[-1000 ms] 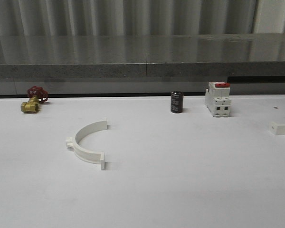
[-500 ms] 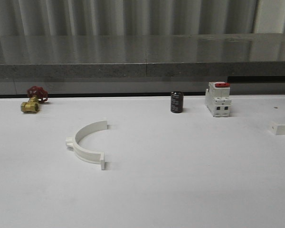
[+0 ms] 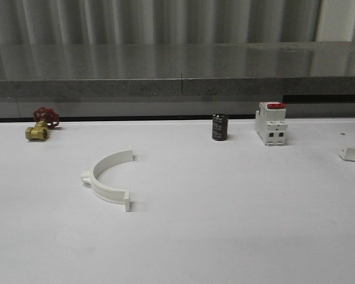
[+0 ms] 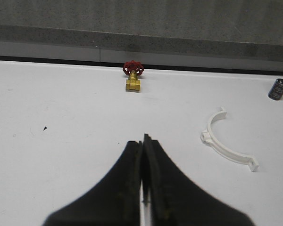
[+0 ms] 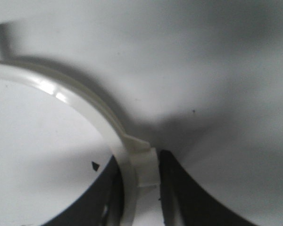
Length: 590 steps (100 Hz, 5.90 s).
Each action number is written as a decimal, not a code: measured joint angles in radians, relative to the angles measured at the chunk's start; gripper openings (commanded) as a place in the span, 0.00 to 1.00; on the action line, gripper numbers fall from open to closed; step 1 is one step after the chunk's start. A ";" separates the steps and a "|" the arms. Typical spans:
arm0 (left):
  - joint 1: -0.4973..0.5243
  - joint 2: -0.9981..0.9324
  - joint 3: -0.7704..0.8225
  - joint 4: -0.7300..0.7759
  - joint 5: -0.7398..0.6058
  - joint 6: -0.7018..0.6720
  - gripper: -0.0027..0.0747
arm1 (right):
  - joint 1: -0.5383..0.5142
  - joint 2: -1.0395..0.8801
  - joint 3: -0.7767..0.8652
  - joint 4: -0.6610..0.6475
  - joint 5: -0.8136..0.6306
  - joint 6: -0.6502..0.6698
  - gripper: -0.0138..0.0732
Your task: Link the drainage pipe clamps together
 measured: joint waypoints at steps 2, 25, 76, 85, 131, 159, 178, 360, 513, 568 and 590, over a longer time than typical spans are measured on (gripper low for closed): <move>0.000 0.000 0.000 0.000 0.000 0.000 0.01 | 0.000 0.000 0.000 0.000 -0.002 0.000 0.09; 0.000 0.000 0.000 0.000 0.000 0.000 0.01 | 0.006 -0.015 0.000 0.010 0.025 0.009 0.09; 0.000 0.000 0.000 0.000 0.000 0.000 0.01 | 0.386 -0.115 -0.058 0.018 0.113 0.332 0.09; 0.000 0.000 0.000 0.000 0.000 0.000 0.01 | 0.474 -0.112 -0.094 0.018 0.113 0.355 0.09; 0.000 0.000 0.000 0.000 0.000 0.000 0.01 | 0.665 0.150 -0.407 0.026 0.220 0.380 0.09; 0.000 0.000 0.000 0.000 0.000 0.000 0.01 | 0.719 0.275 -0.554 0.017 0.259 0.459 0.09; 0.000 0.000 0.000 0.000 0.000 0.000 0.01 | 0.725 0.325 -0.614 0.007 0.274 0.500 0.09; 0.000 0.000 0.000 0.000 0.000 0.000 0.01 | 0.464 -0.244 -0.173 -0.015 0.343 0.047 0.08; 0.000 0.000 0.000 0.000 0.000 0.000 0.01 | 0.182 -1.669 0.868 -0.131 -0.411 0.046 0.08; 0.000 0.000 0.000 0.000 0.000 0.000 0.01 | 0.059 -1.913 1.176 0.065 -0.558 -0.165 0.08; 0.000 0.000 0.001 0.000 0.000 0.000 0.01 | 0.059 -1.914 1.208 0.068 -0.607 -0.157 0.08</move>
